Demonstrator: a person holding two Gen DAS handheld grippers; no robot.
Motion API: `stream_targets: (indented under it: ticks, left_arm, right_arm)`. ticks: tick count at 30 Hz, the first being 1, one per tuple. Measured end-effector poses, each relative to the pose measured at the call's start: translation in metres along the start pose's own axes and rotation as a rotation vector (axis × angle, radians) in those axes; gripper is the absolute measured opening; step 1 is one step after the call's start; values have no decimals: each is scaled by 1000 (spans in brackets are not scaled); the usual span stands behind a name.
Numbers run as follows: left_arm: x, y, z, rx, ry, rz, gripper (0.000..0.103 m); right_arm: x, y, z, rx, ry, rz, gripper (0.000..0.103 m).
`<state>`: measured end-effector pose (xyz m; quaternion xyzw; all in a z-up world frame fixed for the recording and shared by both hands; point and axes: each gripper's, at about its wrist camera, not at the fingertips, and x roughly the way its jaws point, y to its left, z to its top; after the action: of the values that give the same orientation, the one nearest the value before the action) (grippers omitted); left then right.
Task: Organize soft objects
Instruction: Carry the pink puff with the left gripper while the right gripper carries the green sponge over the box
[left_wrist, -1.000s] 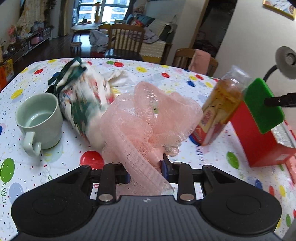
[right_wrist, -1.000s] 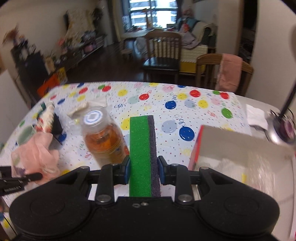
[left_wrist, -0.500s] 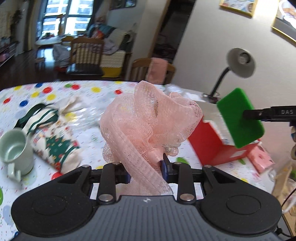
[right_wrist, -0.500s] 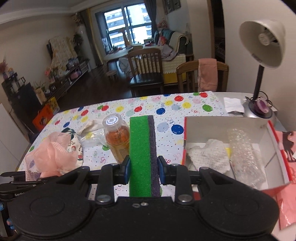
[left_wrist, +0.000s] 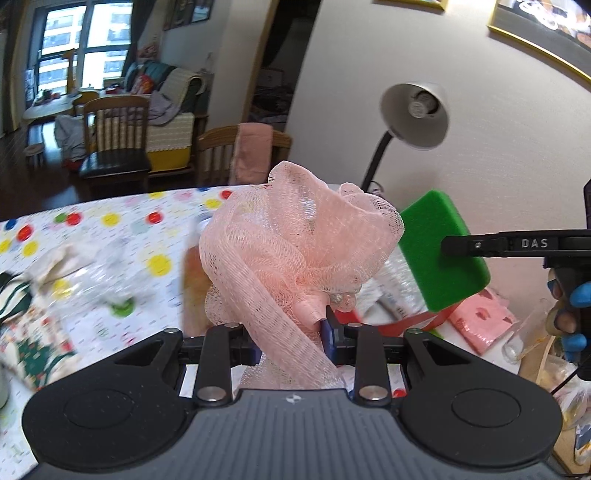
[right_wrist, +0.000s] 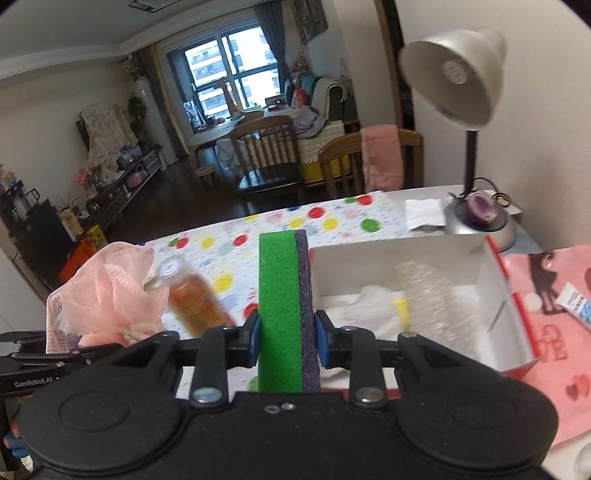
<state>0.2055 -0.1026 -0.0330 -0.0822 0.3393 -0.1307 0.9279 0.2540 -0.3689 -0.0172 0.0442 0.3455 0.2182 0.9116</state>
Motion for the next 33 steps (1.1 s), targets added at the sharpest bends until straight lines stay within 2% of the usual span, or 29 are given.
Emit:
stream_targets:
  ticks: [13, 18, 24, 33]
  left_arm:
    - [74, -79, 24, 73, 79, -10, 30]
    - [106, -102, 31, 87, 142, -19, 30]
    - [144, -127, 36, 118, 211, -11, 30]
    - [205, -141, 38, 141, 335, 37, 30]
  right_arm:
    - [-1, -96, 15, 34, -11, -65, 28]
    - [6, -126, 13, 42, 13, -102, 28]
    - [18, -150, 10, 37, 42, -143, 28]
    - [51, -163, 2, -28, 107, -197, 28]
